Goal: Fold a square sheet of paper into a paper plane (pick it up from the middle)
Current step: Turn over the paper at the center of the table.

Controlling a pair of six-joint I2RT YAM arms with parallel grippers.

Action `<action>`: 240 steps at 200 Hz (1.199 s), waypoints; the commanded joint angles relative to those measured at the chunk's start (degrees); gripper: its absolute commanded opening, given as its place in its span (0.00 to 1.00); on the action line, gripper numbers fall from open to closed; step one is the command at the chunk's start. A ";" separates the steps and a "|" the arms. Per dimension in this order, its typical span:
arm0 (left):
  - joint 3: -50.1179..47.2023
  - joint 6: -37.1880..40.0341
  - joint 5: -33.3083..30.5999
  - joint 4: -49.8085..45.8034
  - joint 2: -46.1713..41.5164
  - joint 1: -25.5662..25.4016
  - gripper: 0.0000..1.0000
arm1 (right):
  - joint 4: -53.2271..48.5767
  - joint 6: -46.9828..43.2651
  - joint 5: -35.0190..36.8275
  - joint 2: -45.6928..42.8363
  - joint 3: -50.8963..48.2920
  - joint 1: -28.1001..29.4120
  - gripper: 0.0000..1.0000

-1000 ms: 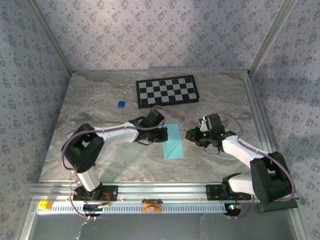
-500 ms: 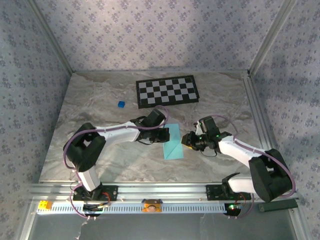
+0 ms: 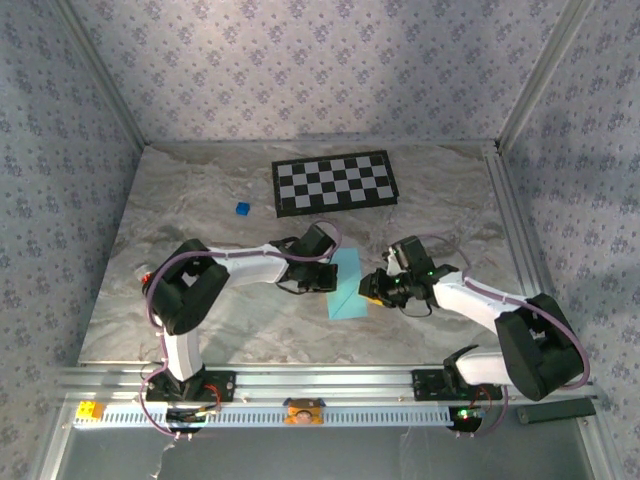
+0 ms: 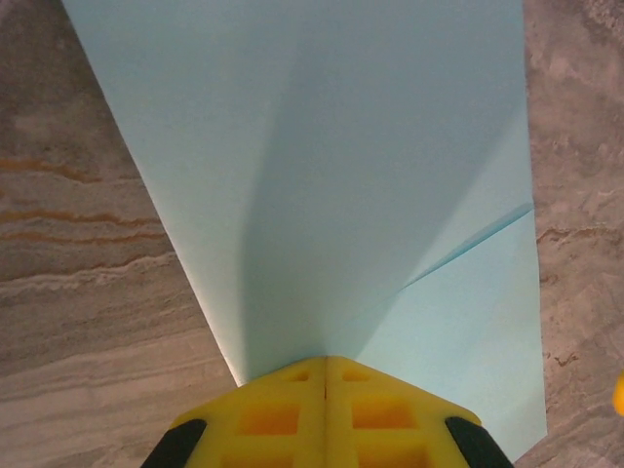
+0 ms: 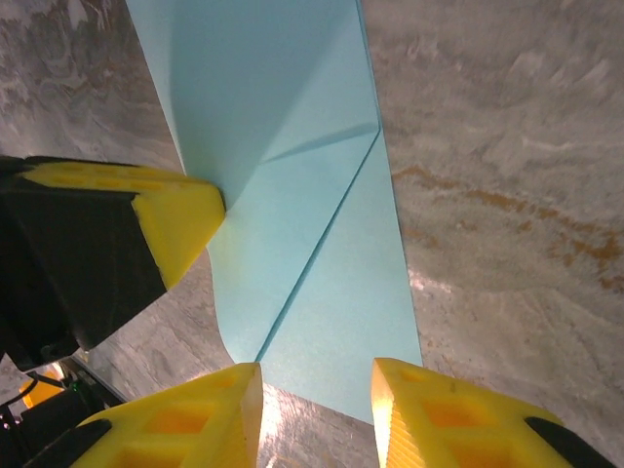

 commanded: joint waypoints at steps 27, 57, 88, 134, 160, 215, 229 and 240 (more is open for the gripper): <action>0.04 0.97 -1.57 -2.77 1.08 -1.01 0.00 | -3.05 2.13 -0.29 1.88 0.70 2.34 0.38; 0.04 0.98 -1.79 -2.85 0.64 -1.01 0.00 | -6.53 1.85 2.49 2.98 2.11 4.15 0.37; -0.07 0.75 -1.76 -2.70 0.55 -1.06 0.00 | -7.93 2.04 3.47 2.93 2.21 5.07 0.37; -0.22 0.44 -1.47 -1.98 0.46 -1.05 0.00 | -7.93 3.35 5.38 3.53 1.77 5.66 0.38; -0.53 0.42 -1.24 -1.81 0.45 -1.05 0.00 | -2.71 4.10 2.22 4.95 1.78 6.12 0.38; -0.53 0.70 -1.15 -2.16 0.55 -1.00 0.00 | 6.54 5.91 -0.19 6.72 2.36 6.57 0.47; -0.44 0.72 -1.23 -2.15 0.55 -1.01 0.00 | 7.58 5.86 0.06 6.91 2.70 6.34 0.51; -0.44 0.79 -1.23 -2.16 0.55 -1.00 0.00 | 8.34 5.77 -0.18 7.45 2.76 6.12 0.53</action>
